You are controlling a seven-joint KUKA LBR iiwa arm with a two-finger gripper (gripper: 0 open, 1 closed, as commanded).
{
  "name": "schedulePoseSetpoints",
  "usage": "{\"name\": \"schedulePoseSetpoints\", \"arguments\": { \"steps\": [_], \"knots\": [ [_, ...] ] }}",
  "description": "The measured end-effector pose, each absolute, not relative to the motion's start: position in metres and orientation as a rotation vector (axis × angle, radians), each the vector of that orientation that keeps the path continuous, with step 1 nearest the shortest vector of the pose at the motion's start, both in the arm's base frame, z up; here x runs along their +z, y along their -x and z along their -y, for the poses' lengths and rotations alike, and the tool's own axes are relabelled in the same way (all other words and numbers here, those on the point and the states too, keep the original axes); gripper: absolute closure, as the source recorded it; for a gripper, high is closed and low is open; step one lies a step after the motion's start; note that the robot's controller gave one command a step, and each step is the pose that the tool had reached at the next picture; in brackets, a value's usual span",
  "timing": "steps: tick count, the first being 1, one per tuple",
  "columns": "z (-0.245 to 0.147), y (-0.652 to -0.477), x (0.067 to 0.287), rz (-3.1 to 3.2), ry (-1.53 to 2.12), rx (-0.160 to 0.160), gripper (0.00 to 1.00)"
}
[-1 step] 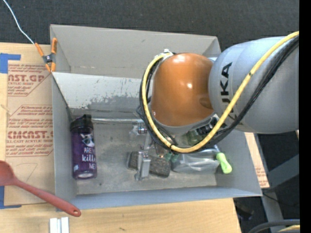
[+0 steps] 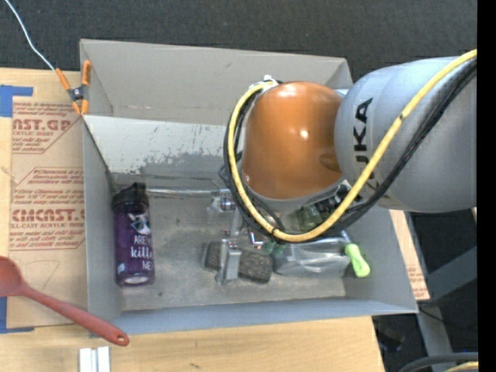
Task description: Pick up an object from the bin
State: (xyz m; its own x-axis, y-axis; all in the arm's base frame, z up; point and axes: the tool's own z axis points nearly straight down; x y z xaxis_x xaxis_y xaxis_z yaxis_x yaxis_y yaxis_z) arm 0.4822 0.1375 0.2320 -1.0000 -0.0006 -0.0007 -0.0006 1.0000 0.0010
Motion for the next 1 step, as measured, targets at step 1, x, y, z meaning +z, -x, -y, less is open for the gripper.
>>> {"name": "schedulePoseSetpoints", "arguments": {
  "steps": [1],
  "knots": [
    [-0.1022,-0.4902,0.1460,-3.128,-0.305,0.001,0.00]
  ]
}}
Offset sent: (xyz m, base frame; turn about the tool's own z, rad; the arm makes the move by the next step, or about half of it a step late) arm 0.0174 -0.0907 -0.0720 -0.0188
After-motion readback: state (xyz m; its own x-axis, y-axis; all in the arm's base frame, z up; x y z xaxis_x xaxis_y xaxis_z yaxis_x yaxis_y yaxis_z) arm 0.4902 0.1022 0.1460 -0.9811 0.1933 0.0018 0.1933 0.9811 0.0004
